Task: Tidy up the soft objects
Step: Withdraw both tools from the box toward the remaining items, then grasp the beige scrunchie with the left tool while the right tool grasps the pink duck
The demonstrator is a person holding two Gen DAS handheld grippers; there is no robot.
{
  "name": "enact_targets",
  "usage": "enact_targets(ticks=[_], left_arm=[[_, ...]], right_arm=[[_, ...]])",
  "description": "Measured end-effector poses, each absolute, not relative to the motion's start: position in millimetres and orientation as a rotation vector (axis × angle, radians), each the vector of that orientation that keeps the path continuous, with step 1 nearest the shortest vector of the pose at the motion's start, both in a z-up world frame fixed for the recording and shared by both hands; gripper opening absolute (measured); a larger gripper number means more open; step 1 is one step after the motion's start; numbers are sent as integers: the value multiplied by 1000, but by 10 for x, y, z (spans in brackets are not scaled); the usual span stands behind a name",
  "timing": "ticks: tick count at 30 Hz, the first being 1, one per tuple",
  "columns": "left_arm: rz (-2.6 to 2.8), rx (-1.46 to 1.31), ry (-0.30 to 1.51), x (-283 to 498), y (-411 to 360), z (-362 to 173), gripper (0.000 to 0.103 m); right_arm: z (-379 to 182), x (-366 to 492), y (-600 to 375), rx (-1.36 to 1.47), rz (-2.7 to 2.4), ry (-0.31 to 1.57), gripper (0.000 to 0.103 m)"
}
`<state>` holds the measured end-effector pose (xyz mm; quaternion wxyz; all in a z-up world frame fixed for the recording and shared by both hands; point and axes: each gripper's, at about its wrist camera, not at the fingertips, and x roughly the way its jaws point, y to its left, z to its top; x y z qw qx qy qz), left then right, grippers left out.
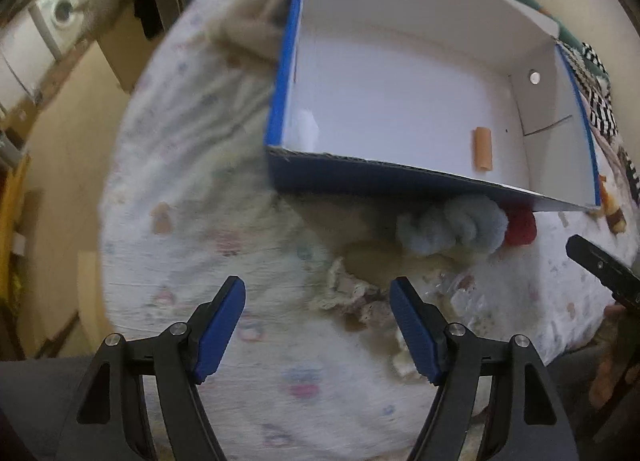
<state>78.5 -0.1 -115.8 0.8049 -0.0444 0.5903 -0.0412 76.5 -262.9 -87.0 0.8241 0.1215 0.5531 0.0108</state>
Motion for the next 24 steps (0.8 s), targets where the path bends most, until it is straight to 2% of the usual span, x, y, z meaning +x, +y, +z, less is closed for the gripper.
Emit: enact_targets(ticks=[1,2,3,14,16,17,18,19,20,21,23,24], left_arm=[[-88,-101,1278,821,-13,-1201,62],[-87,-97,1294,861,-30,-1253,50],[-80,-80,1305,887,-49,-1288,44],[-99,-71,1391,908,-134,-1535,43],[-102,-49,1390,899,-172,-1551,36],[-104,-43,1393,926,-230,-1569,29],[-108,-36,1395,929,-246,-1578,20],[-108,-28,1395,935,-256,-1582,16],[-105,-16,1394,936,-268,-1585,14],[-101,-4,1391,932,-273,-1582,11],[-98,12,1378,933,-283,-1557,10],[-98,16,1372,937,-294,-1542,9]], right_arm=[[-911,775,-2669,286,17,1189,103],[-952,784,-2701,306,12,1205,103],[-1006,797,-2728,317,5,1229,103],[-1261,1058,-2690,276,-17,1315,103],[-1316,1128,-2642,269,-21,1319,103],[-1353,1161,-2622,261,-28,1322,103],[-1390,1191,-2599,257,-31,1329,102],[-1446,1216,-2584,255,-32,1341,98],[-1495,1233,-2577,257,-35,1350,85],[-1547,1246,-2570,260,-37,1362,80],[-1607,1254,-2555,255,-44,1378,78],[-1610,1254,-2543,249,-44,1377,72]])
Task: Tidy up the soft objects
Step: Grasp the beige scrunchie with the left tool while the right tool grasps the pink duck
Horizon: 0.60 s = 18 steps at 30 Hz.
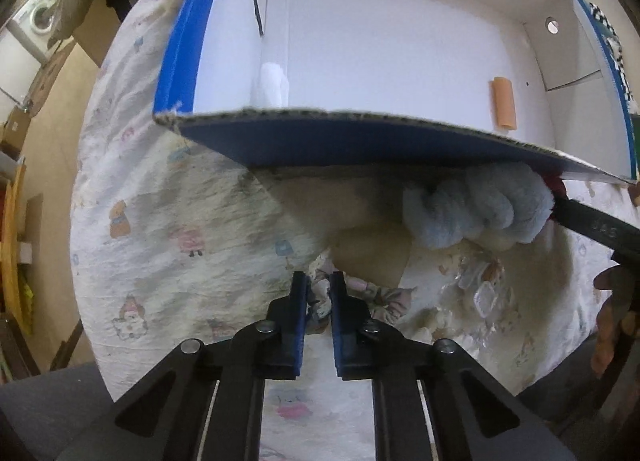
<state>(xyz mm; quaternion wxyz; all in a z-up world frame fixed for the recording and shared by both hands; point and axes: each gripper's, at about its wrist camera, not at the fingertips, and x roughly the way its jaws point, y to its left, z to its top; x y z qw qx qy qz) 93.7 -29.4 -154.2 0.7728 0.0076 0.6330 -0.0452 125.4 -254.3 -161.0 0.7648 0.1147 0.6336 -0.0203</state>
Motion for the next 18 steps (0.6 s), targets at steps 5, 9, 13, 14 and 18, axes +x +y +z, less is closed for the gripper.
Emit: enact_targets(ticks=[5,9,13,14,18], left_arm=[[-97,37,1329,911,-339,-1448,9],[-94,44,1303,874,-317,-1370,9],[-73,41,1266,797,-147,-1244,9],[-71,51,1244,744,-117,-1170,9],[-81,66,1111,580,-27,-872,9]], right_arm=[[-1563,1239,-2501,224,-34,1367,56],[-1534,1162,-2496,217,-25,1357,56],[-1476,1067,-2510,222,-17,1349,56],[-1463,1029,-2509,217,-15,1349,56],[-1388,884,-2623,231,-8,1340,56]])
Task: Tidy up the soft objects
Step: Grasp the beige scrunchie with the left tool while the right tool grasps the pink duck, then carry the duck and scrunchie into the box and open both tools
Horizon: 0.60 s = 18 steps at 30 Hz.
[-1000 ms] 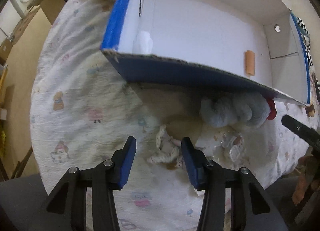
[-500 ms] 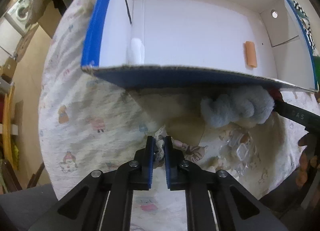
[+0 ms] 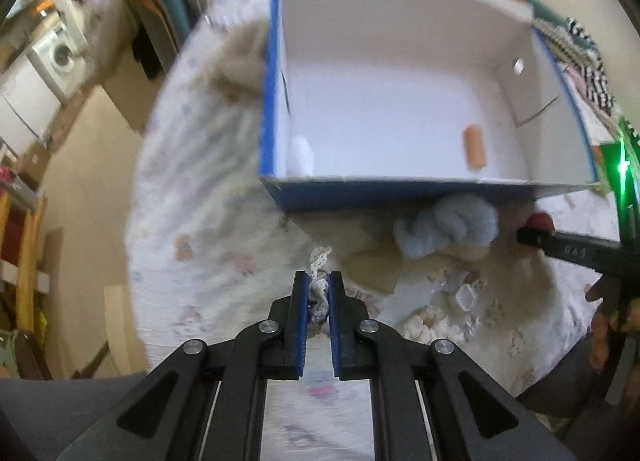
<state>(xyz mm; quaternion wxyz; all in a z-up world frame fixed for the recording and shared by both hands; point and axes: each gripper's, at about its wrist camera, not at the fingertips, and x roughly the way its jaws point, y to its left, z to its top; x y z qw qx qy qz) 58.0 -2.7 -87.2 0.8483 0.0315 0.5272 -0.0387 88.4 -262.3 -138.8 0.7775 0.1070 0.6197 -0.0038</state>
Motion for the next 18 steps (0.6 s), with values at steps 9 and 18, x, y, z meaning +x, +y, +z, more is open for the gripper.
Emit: enact_targets(ticks=[9,18], left_arm=[[-67,14,892,343,51,-290,9],[-90,-48,826,417,72,68,9]], right_arm=[[-1007,417,-2628,279,61,1228,56],[-356,223,-2372,217,146,963,56]])
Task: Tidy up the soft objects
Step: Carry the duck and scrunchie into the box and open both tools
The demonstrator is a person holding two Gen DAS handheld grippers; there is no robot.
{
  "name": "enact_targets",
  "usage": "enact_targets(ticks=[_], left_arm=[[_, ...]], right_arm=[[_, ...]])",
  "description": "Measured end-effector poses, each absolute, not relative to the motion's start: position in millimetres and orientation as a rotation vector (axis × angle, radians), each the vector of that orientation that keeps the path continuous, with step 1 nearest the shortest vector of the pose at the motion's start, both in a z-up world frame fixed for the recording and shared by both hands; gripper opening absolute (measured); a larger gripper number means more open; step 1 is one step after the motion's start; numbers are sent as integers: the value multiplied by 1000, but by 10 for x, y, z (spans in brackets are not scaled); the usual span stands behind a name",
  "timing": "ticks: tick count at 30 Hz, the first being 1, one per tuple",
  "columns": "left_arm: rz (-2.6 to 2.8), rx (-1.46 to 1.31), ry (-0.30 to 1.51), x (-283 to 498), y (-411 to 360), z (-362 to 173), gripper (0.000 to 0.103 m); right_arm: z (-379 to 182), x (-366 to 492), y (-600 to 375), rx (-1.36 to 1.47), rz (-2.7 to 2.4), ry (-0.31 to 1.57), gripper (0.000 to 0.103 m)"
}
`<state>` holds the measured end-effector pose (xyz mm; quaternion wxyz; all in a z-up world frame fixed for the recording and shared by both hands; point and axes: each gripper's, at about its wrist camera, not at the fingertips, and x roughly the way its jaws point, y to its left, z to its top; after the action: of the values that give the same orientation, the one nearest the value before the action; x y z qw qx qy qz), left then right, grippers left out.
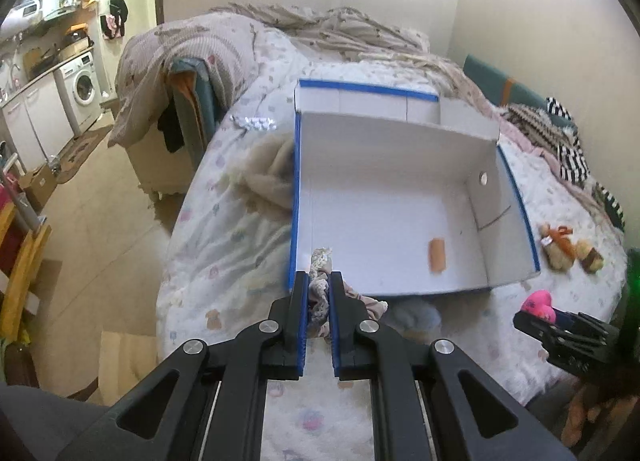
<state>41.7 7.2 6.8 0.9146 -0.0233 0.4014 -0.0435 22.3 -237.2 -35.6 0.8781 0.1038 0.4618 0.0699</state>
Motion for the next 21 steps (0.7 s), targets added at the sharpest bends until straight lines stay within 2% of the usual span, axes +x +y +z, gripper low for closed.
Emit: enact_targets(ticks=[10,21], left_arm=[[-104,-27,755,664,-55,379,9],[-120,46,757,1256,-309,377,9]], right_arm=[[201,425,-2247,214,183,766,56],[358,1132,-2161,156,220,756,56]])
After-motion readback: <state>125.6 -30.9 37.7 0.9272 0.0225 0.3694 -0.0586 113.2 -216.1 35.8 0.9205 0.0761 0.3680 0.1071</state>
